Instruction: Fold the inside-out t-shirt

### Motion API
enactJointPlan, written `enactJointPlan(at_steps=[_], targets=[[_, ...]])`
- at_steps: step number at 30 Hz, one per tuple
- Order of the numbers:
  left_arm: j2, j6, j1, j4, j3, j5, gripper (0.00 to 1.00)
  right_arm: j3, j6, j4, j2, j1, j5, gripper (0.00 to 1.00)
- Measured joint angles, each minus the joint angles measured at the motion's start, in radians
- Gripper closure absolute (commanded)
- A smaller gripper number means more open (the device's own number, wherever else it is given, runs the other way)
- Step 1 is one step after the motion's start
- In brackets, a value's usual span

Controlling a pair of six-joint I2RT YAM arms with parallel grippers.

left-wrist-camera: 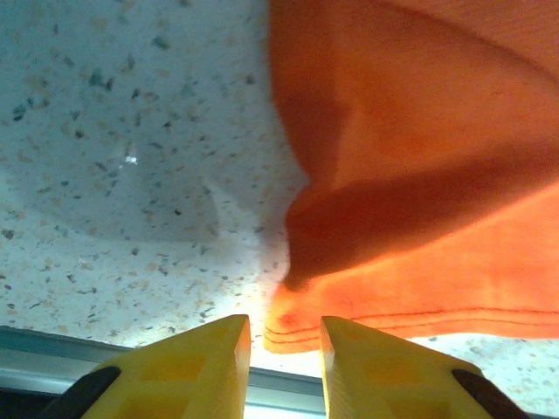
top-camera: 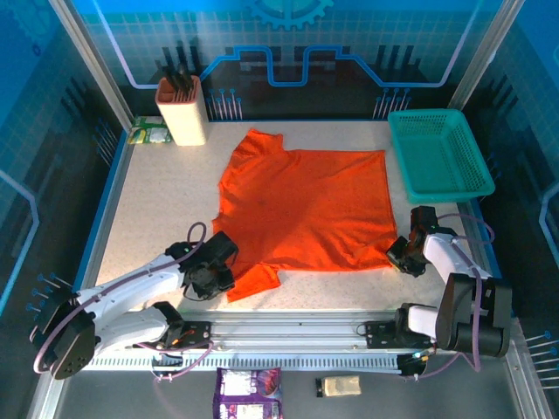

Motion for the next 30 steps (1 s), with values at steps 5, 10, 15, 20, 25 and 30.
enactJointPlan(at_steps=[5, 10, 15, 20, 25, 30], targets=[[0.003, -0.023, -0.02, 0.025, -0.043, 0.005, 0.77, 0.001, -0.004, 0.0, 0.0, 0.0, 0.0, 0.94], [0.003, -0.021, -0.029, 0.055, -0.044, 0.034, 0.78, 0.001, -0.005, -0.001, 0.0, 0.0, 0.0, 0.94], [0.003, -0.019, -0.05, 0.063, -0.044, 0.058, 0.79, 0.001, -0.005, -0.002, 0.0, 0.0, 0.0, 0.94], [0.026, -0.018, -0.056, 0.064, -0.044, 0.061, 0.8, 0.001, -0.005, -0.005, -0.013, 0.0, 0.001, 0.94], [0.055, -0.018, -0.057, 0.094, -0.061, 0.07, 0.8, 0.001, -0.005, -0.005, -0.018, 0.0, 0.001, 0.94], [0.063, -0.018, -0.057, 0.103, -0.066, 0.076, 0.8, 0.0, -0.005, -0.005, -0.021, 0.0, 0.001, 0.94]])
